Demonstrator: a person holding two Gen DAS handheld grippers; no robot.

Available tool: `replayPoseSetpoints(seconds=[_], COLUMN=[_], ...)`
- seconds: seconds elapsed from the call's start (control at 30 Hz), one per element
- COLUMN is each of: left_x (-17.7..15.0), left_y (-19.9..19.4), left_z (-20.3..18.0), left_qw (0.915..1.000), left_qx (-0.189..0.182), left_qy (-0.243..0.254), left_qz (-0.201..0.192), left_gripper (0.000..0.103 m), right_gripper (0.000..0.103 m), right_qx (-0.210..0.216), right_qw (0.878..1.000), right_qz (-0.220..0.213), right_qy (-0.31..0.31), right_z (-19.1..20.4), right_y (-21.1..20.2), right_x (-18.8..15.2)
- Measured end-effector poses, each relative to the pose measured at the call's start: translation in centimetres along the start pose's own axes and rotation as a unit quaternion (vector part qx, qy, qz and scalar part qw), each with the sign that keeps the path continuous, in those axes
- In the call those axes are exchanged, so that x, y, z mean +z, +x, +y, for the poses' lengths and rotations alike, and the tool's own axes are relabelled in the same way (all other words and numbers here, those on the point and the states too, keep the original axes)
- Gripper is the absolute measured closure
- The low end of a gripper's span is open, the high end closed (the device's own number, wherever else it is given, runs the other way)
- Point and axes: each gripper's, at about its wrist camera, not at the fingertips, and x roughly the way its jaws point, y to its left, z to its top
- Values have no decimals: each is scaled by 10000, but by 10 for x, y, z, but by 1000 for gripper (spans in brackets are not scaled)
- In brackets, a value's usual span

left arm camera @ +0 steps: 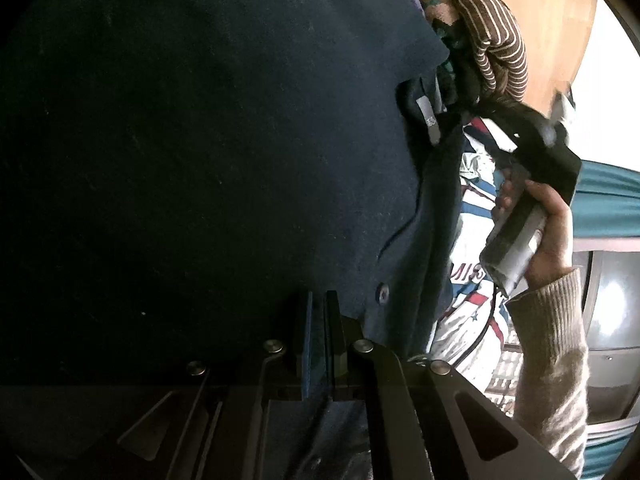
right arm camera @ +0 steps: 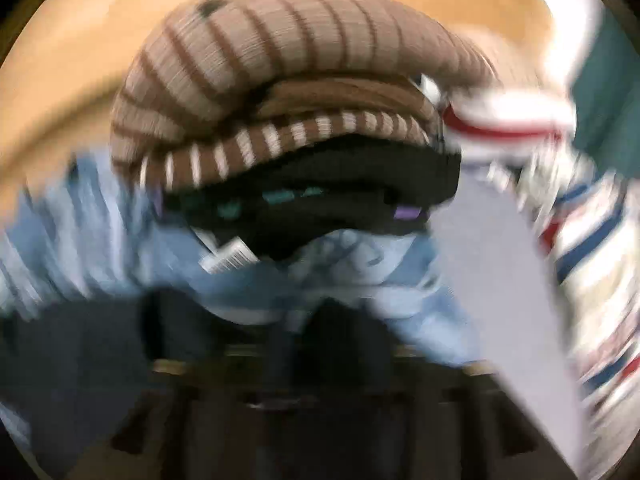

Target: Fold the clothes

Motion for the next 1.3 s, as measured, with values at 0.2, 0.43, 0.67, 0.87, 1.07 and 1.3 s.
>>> replayPoseSetpoints(seconds=[0.2,0.43,0.67,0.87,1.07,1.3], left_x=[-2,-9,-8,-8,-10,-20], left_y=[-4,-2,-2,-6,-9,6], left_z=[0,-8,-10,-8,-9,-23], left_qw=[10000,9997,9996,9998,9998,9966], left_qx=[-23,148,138,93,41,-180], left_qy=[0,216,253,153,187,571], left_qz=[-42,25,48,0,-53,565], left_gripper=[98,98,98,98,98,90], right_gripper=[50,63,61,96,96,61], right_qx=[1220,711,266,359,944,1819], right_qw=[9840,9893,9867,9931,9894,9622], right_qz=[-378,1260,1603,1113,1097,1643], right_qy=[1241,-184,-40,96,148,1186], right_z=[-44,-9,3,13,29,-5], right_y=[-56,-39,-6,-35,-37,-11], right_x=[-13,-90,-113,-100,-89,-113])
